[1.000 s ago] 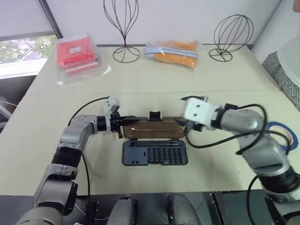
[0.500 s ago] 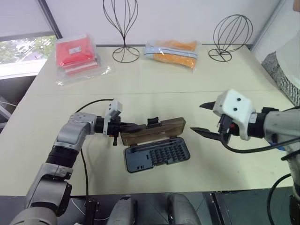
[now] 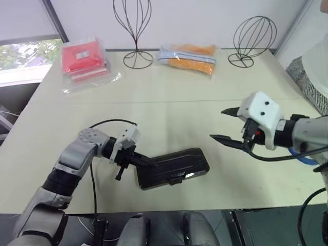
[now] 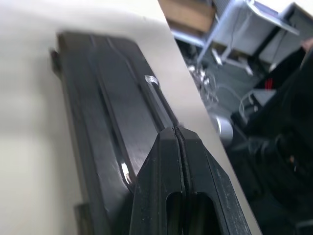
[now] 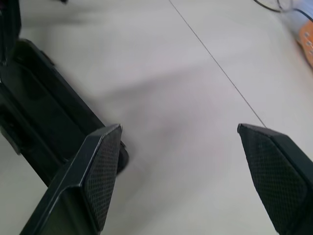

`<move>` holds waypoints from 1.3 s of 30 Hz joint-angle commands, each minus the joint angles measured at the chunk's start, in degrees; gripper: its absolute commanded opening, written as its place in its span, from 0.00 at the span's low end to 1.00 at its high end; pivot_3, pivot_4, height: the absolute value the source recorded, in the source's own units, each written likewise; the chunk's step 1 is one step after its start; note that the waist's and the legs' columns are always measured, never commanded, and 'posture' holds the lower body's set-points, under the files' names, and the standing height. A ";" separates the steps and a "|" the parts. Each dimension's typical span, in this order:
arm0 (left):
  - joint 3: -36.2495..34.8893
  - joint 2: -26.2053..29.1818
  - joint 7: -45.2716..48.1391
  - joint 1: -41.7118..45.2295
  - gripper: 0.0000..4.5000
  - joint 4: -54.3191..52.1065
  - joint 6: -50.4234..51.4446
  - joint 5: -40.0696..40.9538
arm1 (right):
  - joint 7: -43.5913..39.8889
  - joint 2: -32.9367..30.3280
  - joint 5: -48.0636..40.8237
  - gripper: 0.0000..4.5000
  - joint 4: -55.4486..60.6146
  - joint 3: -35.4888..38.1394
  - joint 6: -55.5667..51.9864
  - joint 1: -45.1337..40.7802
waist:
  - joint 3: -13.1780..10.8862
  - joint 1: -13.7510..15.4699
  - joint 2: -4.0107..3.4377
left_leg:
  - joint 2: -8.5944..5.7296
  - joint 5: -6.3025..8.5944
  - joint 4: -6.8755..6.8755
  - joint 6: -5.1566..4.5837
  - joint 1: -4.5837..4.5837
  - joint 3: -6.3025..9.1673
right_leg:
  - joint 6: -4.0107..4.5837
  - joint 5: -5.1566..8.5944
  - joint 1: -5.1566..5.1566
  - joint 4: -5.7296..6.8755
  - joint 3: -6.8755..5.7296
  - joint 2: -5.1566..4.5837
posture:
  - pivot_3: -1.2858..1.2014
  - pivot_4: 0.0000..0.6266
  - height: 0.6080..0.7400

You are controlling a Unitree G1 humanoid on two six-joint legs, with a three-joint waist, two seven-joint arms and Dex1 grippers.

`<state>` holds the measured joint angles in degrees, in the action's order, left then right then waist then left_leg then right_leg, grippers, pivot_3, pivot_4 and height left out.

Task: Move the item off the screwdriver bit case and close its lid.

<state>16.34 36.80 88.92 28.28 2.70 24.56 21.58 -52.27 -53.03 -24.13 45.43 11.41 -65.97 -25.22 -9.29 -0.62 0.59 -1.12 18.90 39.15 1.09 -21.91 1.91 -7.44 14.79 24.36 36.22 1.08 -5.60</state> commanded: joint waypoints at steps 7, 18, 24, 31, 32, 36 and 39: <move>5.71 -0.72 -0.55 -1.18 0.00 10.77 -14.18 -9.39 | 2.79 6.11 -8.37 0.87 -1.60 -2.45 1.14 3.96 | 0.09 0.16 -0.08 | -0.01 0.03 -0.01 -0.05 0.44 -0.01 | 0.00 0.00 -0.50 -0.08 0.01 -0.01 | 0.52 0.24 1.00; -1.96 -2.98 -3.33 7.62 0.00 4.29 1.87 2.06 | -1.08 6.57 -21.39 0.68 0.95 -5.02 2.51 9.57 | 0.02 0.02 0.02 | -0.01 0.07 0.03 -0.13 0.49 0.14 | -0.01 0.01 -0.64 -0.10 -0.05 0.00 | 0.52 0.24 1.00; -0.91 -5.83 -4.76 12.39 0.00 9.66 0.17 -0.70 | -0.37 7.24 -18.71 0.01 -0.58 -14.68 6.34 11.55 | 0.02 -0.02 0.02 | -0.01 0.07 0.02 -0.13 0.49 0.10 | -0.01 0.01 -0.61 -0.10 -0.05 0.01 | 0.52 0.24 1.00; 0.93 -10.19 -6.29 13.99 0.00 17.39 -5.84 -5.69 | 1.85 8.32 -12.82 0.01 -4.31 -24.08 11.31 13.16 | -0.01 -0.03 0.07 | -0.02 0.07 0.02 -0.12 0.44 0.06 | -0.01 0.01 -0.56 -0.10 -0.05 0.02 | 0.52 0.24 1.00; 1.01 -10.71 -6.70 13.98 0.00 18.13 -6.55 -6.33 | 2.30 8.62 -12.40 0.01 -4.75 -24.77 11.63 13.35 | -0.01 -0.02 0.07 | -0.01 0.07 0.03 -0.12 0.44 0.06 | -0.01 0.01 -0.55 -0.10 -0.05 0.02 | 0.52 0.24 1.00; 1.35 -12.99 -7.80 13.61 0.00 20.60 -8.99 -8.27 | 5.33 10.13 -9.12 0.01 -6.52 -27.25 13.18 14.41 | -0.01 0.04 0.07 | -0.01 0.06 0.03 -0.12 0.44 0.07 | -0.01 0.01 -0.56 -0.09 -0.05 0.02 | 0.52 0.24 1.00; 1.76 -14.34 -8.42 13.09 0.00 21.32 -10.11 -9.32 | 7.46 10.67 -6.13 0.01 -7.65 -28.62 14.69 15.06 | -0.01 0.05 0.07 | -0.02 0.06 0.04 -0.12 0.42 0.07 | -0.01 0.01 -0.56 -0.11 -0.05 0.02 | 0.52 0.24 1.00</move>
<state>17.86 22.99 80.88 41.14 24.47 15.83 12.84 -45.97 -43.08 -31.71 37.52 -16.80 -52.99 -10.28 -9.31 -0.57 0.67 -1.14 18.96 39.19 0.96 -21.48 1.98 -7.45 14.80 23.80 36.11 1.03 -5.58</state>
